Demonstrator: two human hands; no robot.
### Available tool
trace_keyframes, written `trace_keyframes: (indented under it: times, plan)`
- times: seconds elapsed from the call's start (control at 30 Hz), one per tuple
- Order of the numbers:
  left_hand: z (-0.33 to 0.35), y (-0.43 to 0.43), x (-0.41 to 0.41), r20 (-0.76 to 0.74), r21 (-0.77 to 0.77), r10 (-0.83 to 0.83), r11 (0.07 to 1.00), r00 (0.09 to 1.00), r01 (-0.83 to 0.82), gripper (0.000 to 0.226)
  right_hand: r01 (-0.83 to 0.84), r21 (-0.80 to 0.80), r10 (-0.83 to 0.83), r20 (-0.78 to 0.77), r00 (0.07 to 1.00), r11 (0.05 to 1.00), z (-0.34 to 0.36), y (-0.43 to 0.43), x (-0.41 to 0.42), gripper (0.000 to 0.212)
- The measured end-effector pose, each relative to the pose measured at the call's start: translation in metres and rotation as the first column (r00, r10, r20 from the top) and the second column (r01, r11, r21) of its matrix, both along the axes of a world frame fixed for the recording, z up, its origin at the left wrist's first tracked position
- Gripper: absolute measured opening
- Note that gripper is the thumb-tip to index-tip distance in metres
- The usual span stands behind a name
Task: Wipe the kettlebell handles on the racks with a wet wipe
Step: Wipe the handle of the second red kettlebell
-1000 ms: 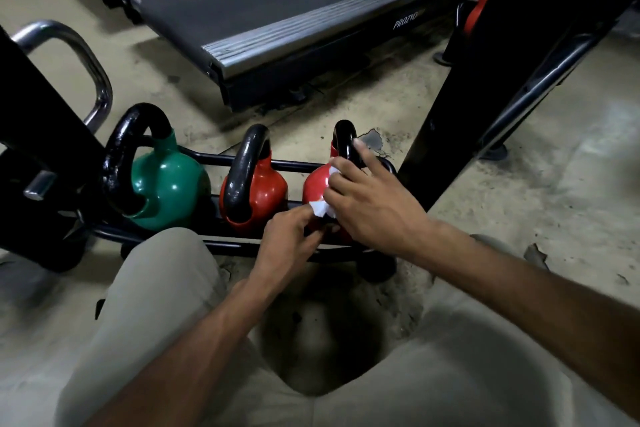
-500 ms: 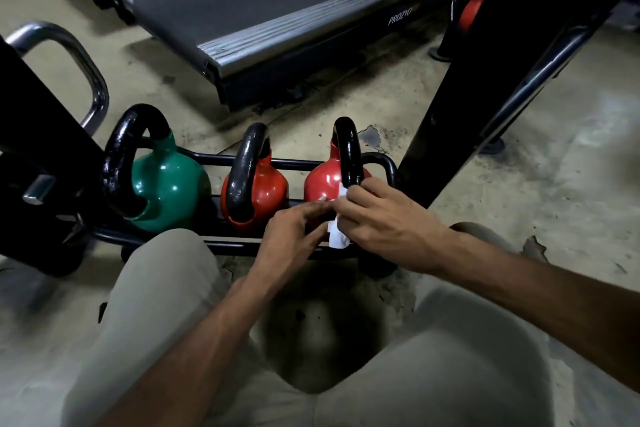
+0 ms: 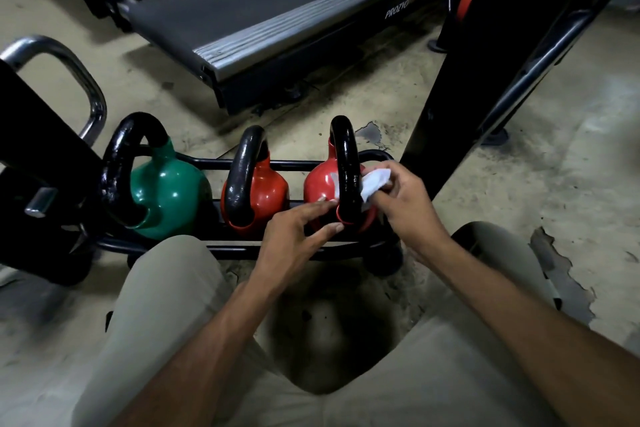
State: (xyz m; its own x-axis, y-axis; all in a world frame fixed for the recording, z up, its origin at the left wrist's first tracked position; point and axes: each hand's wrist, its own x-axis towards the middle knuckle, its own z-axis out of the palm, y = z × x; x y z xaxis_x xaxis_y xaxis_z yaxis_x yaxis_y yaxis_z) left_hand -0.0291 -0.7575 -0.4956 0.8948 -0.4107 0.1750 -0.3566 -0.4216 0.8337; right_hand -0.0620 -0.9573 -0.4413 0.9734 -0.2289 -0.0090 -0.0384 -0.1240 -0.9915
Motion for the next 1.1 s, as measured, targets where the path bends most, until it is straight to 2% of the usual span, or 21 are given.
trace_keyframes:
  times: [0.07, 0.17, 0.27, 0.33, 0.43, 0.5, 0.57, 0.6, 0.67, 0.73, 0.77, 0.83, 0.87, 0.9, 0.93, 0.97, 1.03, 1.1]
  plan:
    - [-0.001, -0.001, 0.0, 0.016, -0.001, 0.034, 0.999, 0.999, -0.034, 0.047, -0.023, 0.152, 0.037, -0.094, 0.995, 0.988, -0.003, 0.002, 0.014, 0.022]
    - [-0.003, -0.003, 0.002, 0.057, 0.02, 0.089, 0.996, 0.994, -0.091, 0.043, -0.057, 0.308, 0.119, -0.188, 0.975, 0.95, -0.003, 0.003, 0.031, 0.013]
    - [-0.002, -0.004, 0.002, 0.048, 0.017, 0.052, 0.998, 0.997, -0.053, 0.039, 0.039, 0.487, 0.098, -0.254, 0.962, 0.873, 0.005, 0.002, 0.043, 0.026]
    - [-0.001, -0.004, 0.002, 0.041, 0.01, 0.063, 0.998, 0.997, -0.063, 0.04, 0.097, 0.499, 0.041, -0.259, 0.965, 0.861, 0.003, 0.005, 0.044, 0.02]
    - [0.0, -0.004, 0.001, 0.03, 0.018, 0.062, 0.998, 0.998, -0.062, 0.044, 0.126, 0.316, -0.065, -0.197, 0.978, 0.94, -0.004, 0.01, 0.021, 0.015]
    - [0.001, -0.003, 0.002, 0.039, 0.037, 0.016, 0.999, 0.999, -0.017, 0.045, 0.095, 0.073, -0.089, -0.083, 0.993, 0.993, -0.006, 0.013, -0.005, 0.013]
    - [0.004, -0.002, 0.003, 0.035, 0.041, 0.008, 0.999, 0.999, -0.009, 0.045, 0.135, -0.232, -0.113, 0.102, 0.988, 0.963, -0.006, 0.016, -0.025, 0.015]
    - [0.004, -0.002, 0.003, 0.037, 0.038, 0.011, 0.999, 0.999, -0.012, 0.045, 0.177, -0.379, -0.099, 0.215, 0.972, 0.908, -0.006, 0.019, -0.03, 0.013]
    - [0.005, -0.003, 0.002, 0.045, 0.034, 0.011, 0.999, 0.999, -0.013, 0.045, 0.246, -0.587, 0.032, 0.422, 0.906, 0.771, -0.008, 0.018, -0.029, 0.011]
    - [0.004, -0.003, 0.001, 0.036, 0.029, 0.018, 0.999, 0.999, -0.02, 0.043, 0.29, -0.739, 0.236, 0.517, 0.822, 0.608, -0.009, 0.009, -0.022, 0.013]
    - [0.004, -0.003, 0.001, 0.033, 0.023, 0.023, 0.999, 0.999, -0.024, 0.04, 0.306, -0.801, 0.342, 0.519, 0.783, 0.514, -0.007, 0.004, -0.017, 0.015]
    - [0.0, -0.004, 0.001, 0.039, 0.02, 0.038, 0.999, 0.999, -0.038, 0.029, 0.276, -0.915, 0.558, 0.399, 0.728, 0.295, 0.001, -0.006, -0.005, 0.021]
    - [-0.001, -0.004, 0.001, 0.043, 0.022, 0.041, 0.999, 0.998, -0.042, 0.023, 0.244, -0.959, 0.643, 0.28, 0.713, 0.147, 0.006, -0.008, 0.003, 0.023]
    - [-0.001, -0.004, 0.001, 0.044, 0.026, 0.044, 0.999, 0.998, -0.046, 0.021, 0.209, -0.978, 0.686, 0.15, 0.712, -0.003, 0.012, -0.006, 0.013, 0.024]
    - [-0.001, -0.005, 0.001, 0.046, 0.031, 0.053, 0.998, 0.998, -0.054, 0.02, 0.172, -0.979, 0.692, 0.046, 0.72, -0.113, 0.018, -0.001, 0.024, 0.023]
    - [-0.001, -0.005, 0.001, 0.043, 0.04, 0.065, 0.997, 0.997, -0.067, 0.022, 0.142, -0.975, 0.685, -0.013, 0.729, -0.17, 0.025, 0.005, 0.033, 0.022]
    - [0.0, -0.006, 0.001, 0.023, 0.045, 0.071, 0.996, 0.997, -0.072, 0.024, 0.119, -0.97, 0.661, -0.053, 0.748, -0.212, 0.038, 0.011, 0.047, 0.027]
    - [-0.001, -0.006, 0.0, 0.013, 0.03, 0.055, 0.998, 0.998, -0.055, 0.028, 0.11, -0.979, 0.625, -0.023, 0.78, -0.172, 0.038, 0.006, 0.044, 0.03]
